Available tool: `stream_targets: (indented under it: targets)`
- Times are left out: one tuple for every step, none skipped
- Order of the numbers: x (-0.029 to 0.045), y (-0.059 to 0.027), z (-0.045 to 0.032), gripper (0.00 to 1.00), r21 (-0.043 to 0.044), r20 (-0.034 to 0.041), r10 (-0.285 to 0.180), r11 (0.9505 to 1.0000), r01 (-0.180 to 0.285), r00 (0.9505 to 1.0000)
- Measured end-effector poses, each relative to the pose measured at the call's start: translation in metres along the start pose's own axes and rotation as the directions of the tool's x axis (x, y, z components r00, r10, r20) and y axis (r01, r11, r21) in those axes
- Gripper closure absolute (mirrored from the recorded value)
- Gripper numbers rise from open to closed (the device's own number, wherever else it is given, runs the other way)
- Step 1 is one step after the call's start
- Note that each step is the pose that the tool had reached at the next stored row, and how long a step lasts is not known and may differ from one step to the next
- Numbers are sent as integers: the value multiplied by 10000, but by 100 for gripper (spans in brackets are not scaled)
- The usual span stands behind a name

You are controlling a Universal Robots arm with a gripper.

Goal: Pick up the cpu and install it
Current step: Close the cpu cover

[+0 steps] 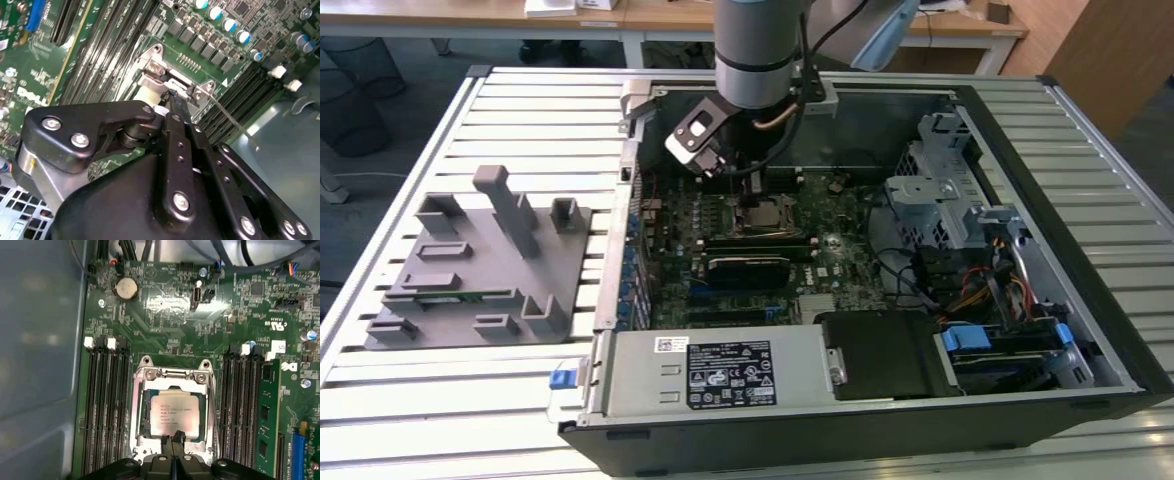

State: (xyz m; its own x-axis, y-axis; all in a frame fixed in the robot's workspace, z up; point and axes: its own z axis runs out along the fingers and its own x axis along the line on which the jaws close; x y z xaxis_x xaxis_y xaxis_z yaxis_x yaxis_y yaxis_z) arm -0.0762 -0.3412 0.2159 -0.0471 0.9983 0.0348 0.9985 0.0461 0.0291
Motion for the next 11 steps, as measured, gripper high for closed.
stream_targets:
  targets:
    - [0,-14,12,89,1,1,0,10000,0,10000]
    - [0,-25,24,89,0,1,0,10000,0,10000]
    - [0,-35,34,89,1,1,0,10000,0,10000]
    - [0,-47,45,89,0,1,0,10000,0,10000]
    - [0,-55,56,89,1,1,0,10000,0,10000]
    - [0,-64,65,89,0,1,0,10000,0,10000]
    - [0,-73,72,89,1,1,0,10000,0,10000]
    - [1,-79,78,89,0,1,0,10000,0,10000]
    - [1,-84,85,89,0,1,1,10000,-1,10000]
    - [1,-87,93,89,1,1,0,10000,0,10000]
    - [0,-88,101,89,1,1,-1,10000,1,10000]
